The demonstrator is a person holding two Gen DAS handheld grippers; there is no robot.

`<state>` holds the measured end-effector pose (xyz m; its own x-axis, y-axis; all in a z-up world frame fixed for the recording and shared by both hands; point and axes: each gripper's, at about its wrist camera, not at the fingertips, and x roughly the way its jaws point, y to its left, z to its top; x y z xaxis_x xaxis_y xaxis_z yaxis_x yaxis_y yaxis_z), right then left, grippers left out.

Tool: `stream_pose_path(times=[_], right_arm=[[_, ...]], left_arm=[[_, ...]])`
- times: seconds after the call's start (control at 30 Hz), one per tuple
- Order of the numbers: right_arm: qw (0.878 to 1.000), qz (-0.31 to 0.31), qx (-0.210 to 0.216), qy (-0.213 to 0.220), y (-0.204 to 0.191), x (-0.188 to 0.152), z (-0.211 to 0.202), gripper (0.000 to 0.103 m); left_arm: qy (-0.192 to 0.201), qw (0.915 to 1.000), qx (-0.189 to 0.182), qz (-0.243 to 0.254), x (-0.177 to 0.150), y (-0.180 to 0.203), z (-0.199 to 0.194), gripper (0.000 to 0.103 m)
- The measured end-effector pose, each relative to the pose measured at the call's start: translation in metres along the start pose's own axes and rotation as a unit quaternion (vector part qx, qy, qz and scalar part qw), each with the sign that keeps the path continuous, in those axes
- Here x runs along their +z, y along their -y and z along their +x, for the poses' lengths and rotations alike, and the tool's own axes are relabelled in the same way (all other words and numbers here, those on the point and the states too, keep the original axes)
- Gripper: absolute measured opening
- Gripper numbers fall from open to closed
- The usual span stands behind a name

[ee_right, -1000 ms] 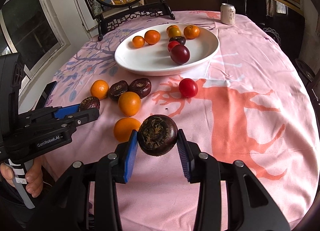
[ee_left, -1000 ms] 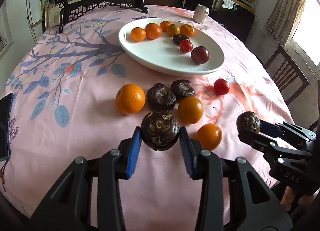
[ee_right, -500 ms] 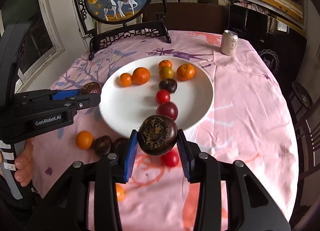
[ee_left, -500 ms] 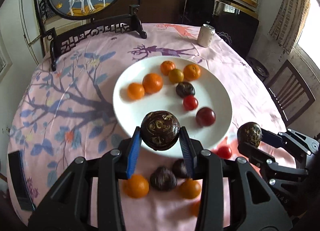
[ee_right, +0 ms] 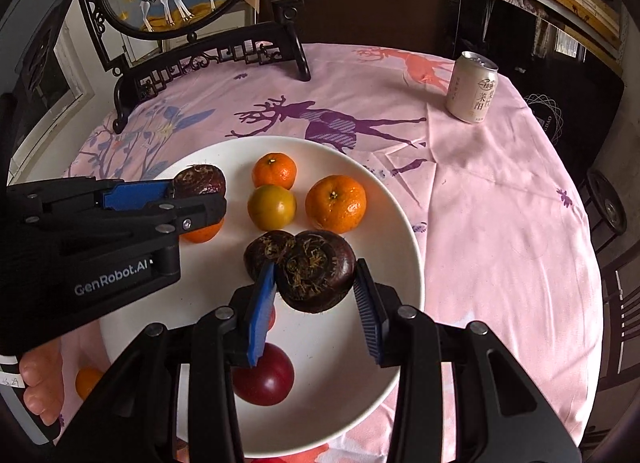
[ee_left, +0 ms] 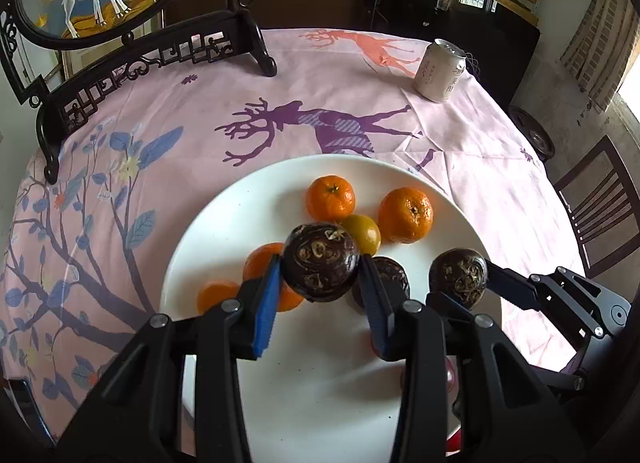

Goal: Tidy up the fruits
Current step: 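Carry both brown fruits over the plate and open both tools to release, then grasp a red plum with the right tool while the left tool grasps a mandarin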

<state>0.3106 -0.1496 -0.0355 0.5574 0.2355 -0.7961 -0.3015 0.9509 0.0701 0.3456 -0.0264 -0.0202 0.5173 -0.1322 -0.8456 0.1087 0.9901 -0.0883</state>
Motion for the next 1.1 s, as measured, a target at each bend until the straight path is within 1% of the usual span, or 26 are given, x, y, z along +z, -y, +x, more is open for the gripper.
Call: stream_pose_path(times=[0.03,0.07,0.1,0.13,0.23,0.3,0.4,0.43,0.5,0.57,0.63,0.67,0.73,0.8,0.9,1.1], right_arm=[[1.0,-0.003,-0.003,0.0,0.0,0.001,0.001,0.044],[1.0,-0.007,-0.011,0.001,-0.001,0.002,0.001,0.056],[1.0,-0.011,-0.023,0.006,-0.002,0.001,-0.002,0.06],[0.999,-0.014,-0.031,0.01,-0.002,0.0,-0.007,0.06],[1.0,-0.013,-0.023,0.015,-0.003,-0.007,-0.03,0.06],[1.0,-0.012,-0.015,0.024,-0.007,-0.016,-0.053,0.06],[0.999,-0.018,-0.003,0.042,-0.018,-0.043,-0.089,0.06],[0.999,-0.018,0.0,0.048,-0.021,-0.055,-0.1,0.06],[0.998,-0.011,0.0,0.058,-0.026,-0.08,-0.117,0.06],[0.998,-0.009,-0.004,0.061,-0.032,-0.103,-0.127,0.06],[0.998,-0.011,-0.015,0.058,-0.036,-0.116,-0.131,0.06],[0.998,-0.011,-0.018,0.055,-0.039,-0.12,-0.133,0.06],[0.998,-0.015,-0.022,0.052,-0.042,-0.123,-0.135,0.06],[0.998,-0.015,-0.03,0.054,-0.042,-0.126,-0.137,0.06],[0.998,-0.003,-0.024,0.052,-0.041,-0.134,-0.134,0.06],[0.999,0.015,-0.025,0.019,-0.039,-0.145,-0.1,0.06]], left_arm=[[0.002,1.0,0.0,-0.002,0.002,-0.001,-0.001,0.043],[0.006,1.0,-0.001,-0.005,0.003,-0.002,-0.004,0.055],[0.013,0.9999,-0.003,-0.007,0.004,-0.004,-0.009,0.062],[0.023,0.9997,-0.004,-0.008,0.004,-0.006,-0.017,0.07],[0.051,0.9986,-0.008,-0.011,-0.003,-0.014,-0.05,0.072],[0.064,0.9977,-0.015,-0.014,-0.016,-0.021,-0.073,0.074],[0.082,0.9964,-0.019,-0.012,-0.052,-0.028,-0.107,0.078],[0.09,0.9958,-0.017,-0.013,-0.068,-0.03,-0.117,0.082],[0.107,0.9941,-0.012,-0.014,-0.101,-0.034,-0.133,0.084],[0.118,0.9929,0.002,-0.019,-0.131,-0.038,-0.141,0.084],[0.112,0.9934,0.009,-0.026,-0.153,-0.043,-0.143,0.084],[0.104,0.9941,0.005,-0.029,-0.161,-0.045,-0.143,0.084],[0.097,0.9946,0.001,-0.036,-0.172,-0.051,-0.145,0.084],[0.1,0.9941,0.012,-0.039,-0.182,-0.055,-0.147,0.084],[0.099,0.9939,0.02,-0.044,-0.196,-0.06,-0.147,0.084],[0.077,0.9956,0.021,-0.05,-0.211,-0.07,-0.136,0.084]])
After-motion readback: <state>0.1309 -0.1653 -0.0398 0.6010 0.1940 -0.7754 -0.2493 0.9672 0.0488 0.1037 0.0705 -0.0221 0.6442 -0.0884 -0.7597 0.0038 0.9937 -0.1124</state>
